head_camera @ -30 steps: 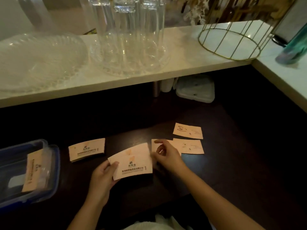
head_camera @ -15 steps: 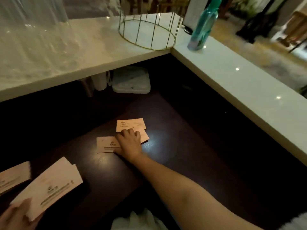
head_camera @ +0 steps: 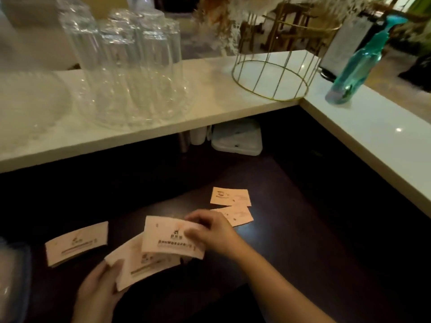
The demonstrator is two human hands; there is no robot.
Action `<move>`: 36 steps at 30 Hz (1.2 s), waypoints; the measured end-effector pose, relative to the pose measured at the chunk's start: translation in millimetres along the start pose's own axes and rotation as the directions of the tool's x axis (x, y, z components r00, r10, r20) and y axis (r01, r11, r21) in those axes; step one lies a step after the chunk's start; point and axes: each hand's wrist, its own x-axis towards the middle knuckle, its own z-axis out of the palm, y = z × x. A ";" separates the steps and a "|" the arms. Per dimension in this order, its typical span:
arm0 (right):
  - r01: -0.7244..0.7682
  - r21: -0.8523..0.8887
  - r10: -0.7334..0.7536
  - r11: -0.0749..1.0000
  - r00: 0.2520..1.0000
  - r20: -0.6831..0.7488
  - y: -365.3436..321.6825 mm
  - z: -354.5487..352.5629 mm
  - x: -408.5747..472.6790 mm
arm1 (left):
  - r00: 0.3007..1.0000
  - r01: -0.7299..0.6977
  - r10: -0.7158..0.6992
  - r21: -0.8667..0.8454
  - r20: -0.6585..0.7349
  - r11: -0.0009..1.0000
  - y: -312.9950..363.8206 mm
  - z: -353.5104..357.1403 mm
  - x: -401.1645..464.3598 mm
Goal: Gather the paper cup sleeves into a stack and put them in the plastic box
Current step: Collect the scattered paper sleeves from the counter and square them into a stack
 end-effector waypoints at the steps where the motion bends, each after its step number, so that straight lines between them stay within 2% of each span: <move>1: -0.015 -0.009 0.015 1.000 1.000 0.010 -0.7 3.8 -4.6 | 0.999 -0.004 0.004 0.005 0.052 1.000 1.0 6.3 -4.9; 6: -0.123 -0.017 0.122 0.992 0.992 -0.037 8.4 20.1 -10.9 | 0.989 -0.031 0.034 -0.024 0.146 0.999 3.2 18.2 -6.4; 9: -0.145 -0.057 0.139 0.988 0.985 -0.107 14.0 22.4 -10.5 | 0.979 -0.037 0.027 0.045 0.202 0.998 2.9 20.2 -6.6; 12: -0.121 -0.112 0.109 0.986 0.988 -0.107 18.6 20.1 -8.9 | 0.975 -0.031 0.011 0.084 0.224 0.996 -1.4 24.5 -4.1; 14: -0.054 -0.183 0.017 0.982 0.980 -0.197 24.1 4.5 -5.2 | 0.975 -0.013 -0.005 0.077 0.221 0.997 -3.0 25.7 -2.7; 16: -0.022 -0.432 -0.121 0.902 0.946 -0.301 38.4 -26.3 3.8 | 0.976 0.010 -0.022 0.058 0.216 0.998 -4.5 23.9 0.1; 17: -0.045 -0.567 -0.152 0.822 0.943 -0.295 46.3 -44.2 8.0 | 0.977 0.020 -0.030 0.049 0.213 0.999 -4.7 22.4 0.8; 19: -0.109 -0.758 -0.096 0.643 0.970 -0.221 62.8 -75.5 14.5 | 0.978 0.037 -0.043 0.033 0.206 0.999 -4.4 19.6 3.3; 21: -0.111 -0.866 -0.005 0.488 0.992 -0.129 76.9 -93.9 19.1 | 0.980 0.042 -0.046 0.022 0.195 0.999 -3.3 17.7 6.5; 25: -0.007 -0.954 0.122 0.299 0.992 0.031 87.9 -104.4 21.5 | 0.981 0.067 -0.068 0.012 0.179 0.998 -2.7 17.5 13.7; 28: 0.026 -0.967 0.058 0.253 0.997 0.042 88.9 -102.8 19.9 | 0.983 0.073 -0.075 0.020 0.168 0.997 -3.5 19.7 16.7; 31: 0.133 -0.979 0.013 0.156 0.990 0.137 90.5 -97.9 15.1 | 0.983 0.073 -0.075 0.018 0.165 0.997 -4.7 21.5 17.5; 33: 0.184 -0.973 0.015 0.136 0.982 0.188 89.8 -97.2 9.6 | 0.983 0.072 -0.074 0.015 0.167 0.997 -6.1 21.9 17.9; 35: 0.125 -0.973 -0.036 0.195 0.992 0.120 82.8 -96.3 5.3 | 0.985 0.072 -0.072 0.006 0.158 0.997 -6.6 22.0 18.5; 36: 0.053 -0.955 -0.099 0.292 0.995 0.025 76.3 -93.8 5.1 | 0.985 0.070 -0.069 -0.001 0.156 0.998 -6.4 22.5 18.7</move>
